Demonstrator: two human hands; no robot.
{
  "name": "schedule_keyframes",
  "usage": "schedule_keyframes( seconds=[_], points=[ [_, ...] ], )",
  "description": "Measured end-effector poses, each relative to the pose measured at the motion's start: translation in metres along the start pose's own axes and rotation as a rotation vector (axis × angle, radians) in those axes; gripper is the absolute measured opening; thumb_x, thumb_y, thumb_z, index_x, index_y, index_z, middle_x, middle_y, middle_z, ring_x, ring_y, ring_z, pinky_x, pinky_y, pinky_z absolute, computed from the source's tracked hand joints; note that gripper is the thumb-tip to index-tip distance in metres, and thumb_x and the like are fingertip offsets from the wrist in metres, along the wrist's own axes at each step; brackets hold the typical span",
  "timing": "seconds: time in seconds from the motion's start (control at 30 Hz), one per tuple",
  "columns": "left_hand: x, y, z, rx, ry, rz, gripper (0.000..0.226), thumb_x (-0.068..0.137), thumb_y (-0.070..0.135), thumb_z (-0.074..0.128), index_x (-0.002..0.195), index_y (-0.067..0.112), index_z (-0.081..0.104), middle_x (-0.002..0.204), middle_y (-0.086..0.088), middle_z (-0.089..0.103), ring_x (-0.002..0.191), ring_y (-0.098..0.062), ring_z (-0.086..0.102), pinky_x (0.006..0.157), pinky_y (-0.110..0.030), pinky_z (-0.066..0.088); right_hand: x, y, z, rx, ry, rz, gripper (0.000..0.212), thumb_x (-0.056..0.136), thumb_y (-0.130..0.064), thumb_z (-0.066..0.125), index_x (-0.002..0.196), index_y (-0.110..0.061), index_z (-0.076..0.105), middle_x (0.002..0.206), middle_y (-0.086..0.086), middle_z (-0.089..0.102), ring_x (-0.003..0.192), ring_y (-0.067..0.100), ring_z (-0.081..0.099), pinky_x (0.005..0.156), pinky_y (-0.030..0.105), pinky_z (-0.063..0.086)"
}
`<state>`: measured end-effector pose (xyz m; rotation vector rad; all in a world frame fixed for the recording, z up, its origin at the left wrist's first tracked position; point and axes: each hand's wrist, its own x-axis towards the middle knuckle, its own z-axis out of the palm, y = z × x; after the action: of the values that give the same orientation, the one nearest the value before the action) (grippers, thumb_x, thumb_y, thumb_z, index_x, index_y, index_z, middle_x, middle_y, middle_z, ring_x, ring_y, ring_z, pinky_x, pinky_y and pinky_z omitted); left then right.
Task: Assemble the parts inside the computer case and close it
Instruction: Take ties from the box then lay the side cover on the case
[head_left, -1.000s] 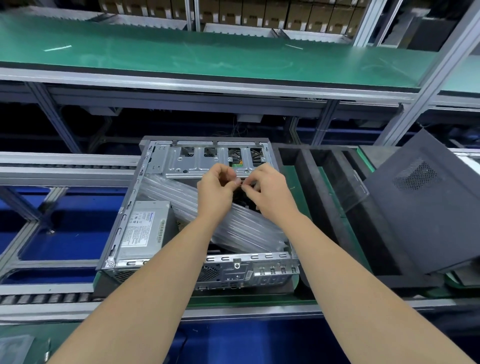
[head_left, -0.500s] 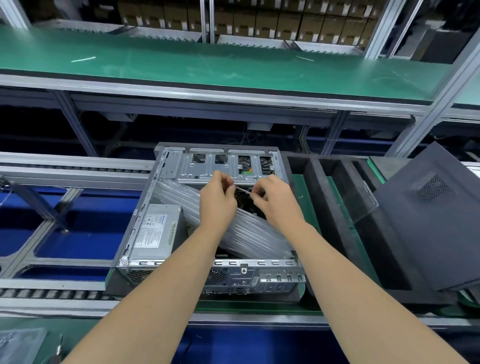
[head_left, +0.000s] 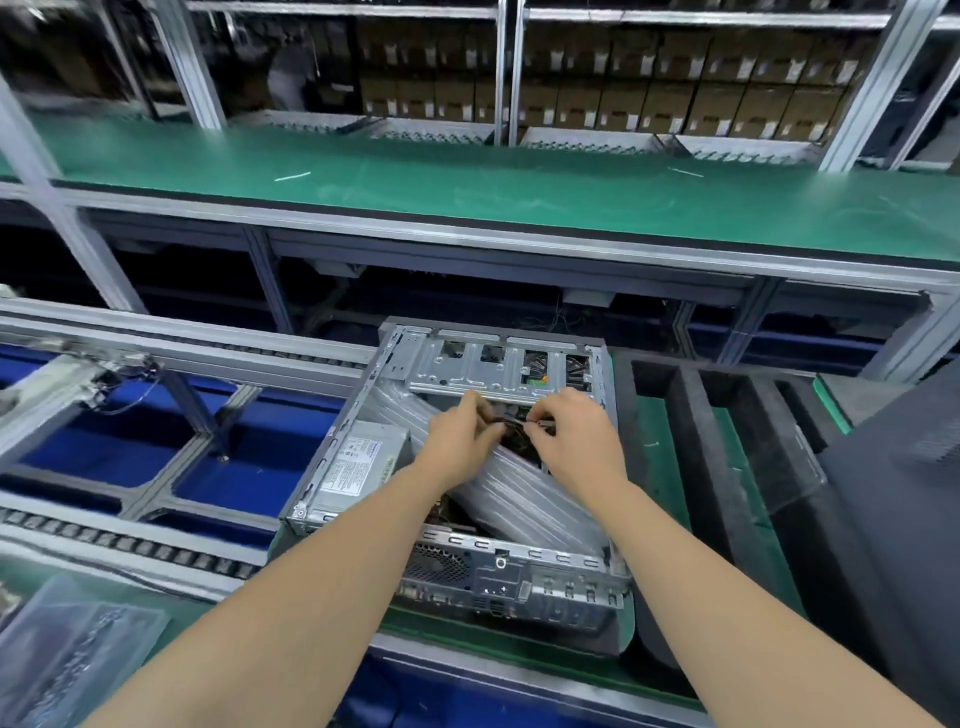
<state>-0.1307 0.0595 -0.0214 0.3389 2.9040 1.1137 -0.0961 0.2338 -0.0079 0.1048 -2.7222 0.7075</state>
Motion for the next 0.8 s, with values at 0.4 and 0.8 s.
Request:
schedule_keyframes(
  seconds=[0.4, 0.8],
  points=[
    [-0.012, 0.063, -0.018, -0.196, 0.292, 0.055, 0.015, 0.094, 0.012, 0.057, 0.100, 0.023, 0.066, 0.089, 0.015, 0.067, 0.080, 0.002, 0.061, 0.067, -0.004, 0.042, 0.034, -0.018, -0.030, 0.143, 0.036, -0.077, 0.015, 0.096, -0.025, 0.061, 0.100, -0.022, 0.075, 0.103, -0.004, 0.069, 0.103, 0.018, 0.058, 0.082, 0.035, 0.046],
    [0.006, 0.273, 0.151, -0.413, -0.208, 0.203, 0.020, 0.089, 0.019, 0.061, 0.089, 0.039, 0.063, 0.086, 0.020, 0.068, 0.077, 0.013, 0.062, 0.063, -0.009, 0.045, -0.057, 0.173, -0.200, -0.096, 0.260, 0.378, 0.017, 0.095, -0.018, 0.062, 0.104, -0.019, 0.076, 0.106, 0.003, 0.066, 0.103, 0.024, 0.061, 0.087, 0.039, 0.050]
  ],
)
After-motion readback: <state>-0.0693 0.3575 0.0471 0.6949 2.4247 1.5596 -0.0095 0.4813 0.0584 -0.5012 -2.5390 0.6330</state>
